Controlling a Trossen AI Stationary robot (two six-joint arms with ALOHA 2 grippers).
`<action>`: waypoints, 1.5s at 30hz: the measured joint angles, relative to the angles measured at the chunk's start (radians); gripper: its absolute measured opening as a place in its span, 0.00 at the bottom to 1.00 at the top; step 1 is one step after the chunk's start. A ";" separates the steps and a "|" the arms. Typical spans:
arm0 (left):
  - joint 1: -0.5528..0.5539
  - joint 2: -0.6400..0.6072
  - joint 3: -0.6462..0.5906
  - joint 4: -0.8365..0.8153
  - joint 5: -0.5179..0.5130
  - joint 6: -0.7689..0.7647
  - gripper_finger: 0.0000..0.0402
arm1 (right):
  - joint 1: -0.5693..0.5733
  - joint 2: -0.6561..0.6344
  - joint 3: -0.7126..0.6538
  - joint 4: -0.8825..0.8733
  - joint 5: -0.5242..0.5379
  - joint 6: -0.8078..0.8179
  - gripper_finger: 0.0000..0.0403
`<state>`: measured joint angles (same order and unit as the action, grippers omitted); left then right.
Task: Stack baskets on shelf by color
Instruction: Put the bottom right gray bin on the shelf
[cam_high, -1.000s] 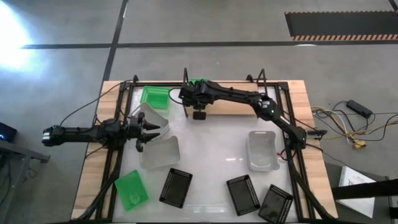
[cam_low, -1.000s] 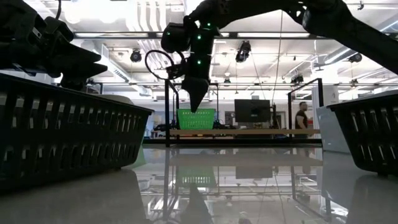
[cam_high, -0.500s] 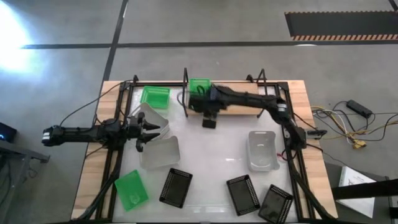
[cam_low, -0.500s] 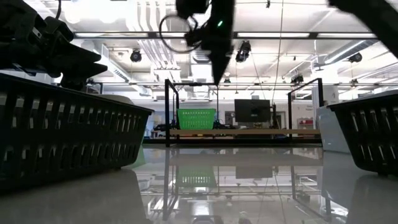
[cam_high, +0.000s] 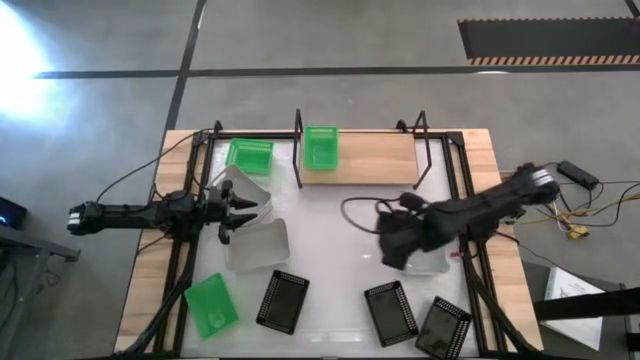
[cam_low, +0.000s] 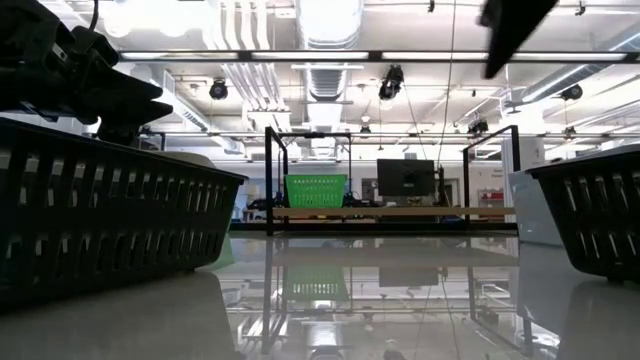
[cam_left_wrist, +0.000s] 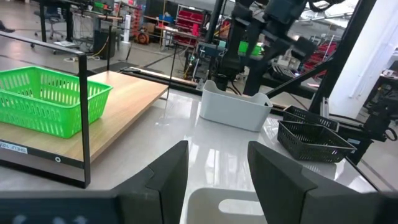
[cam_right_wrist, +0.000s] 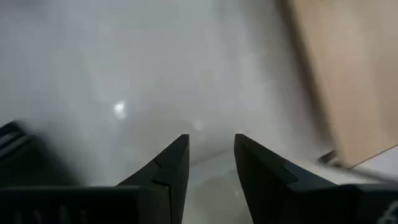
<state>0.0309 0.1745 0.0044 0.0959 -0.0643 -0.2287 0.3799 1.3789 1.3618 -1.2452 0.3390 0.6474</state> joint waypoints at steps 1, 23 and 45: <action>0.000 0.000 0.000 0.000 0.000 0.000 0.38 | 0.016 -0.027 -0.018 -0.001 -0.026 0.024 0.30; 0.000 0.000 0.000 0.000 0.000 0.000 0.38 | 0.245 -0.108 -0.355 0.110 -0.397 0.217 0.43; 0.000 0.000 0.000 0.000 0.000 0.000 0.38 | 0.250 0.179 -0.353 0.142 -0.337 -0.003 0.14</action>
<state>0.0311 0.1745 0.0044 0.0959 -0.0639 -0.2287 0.6304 1.5576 1.0088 -1.1036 0.0023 0.6444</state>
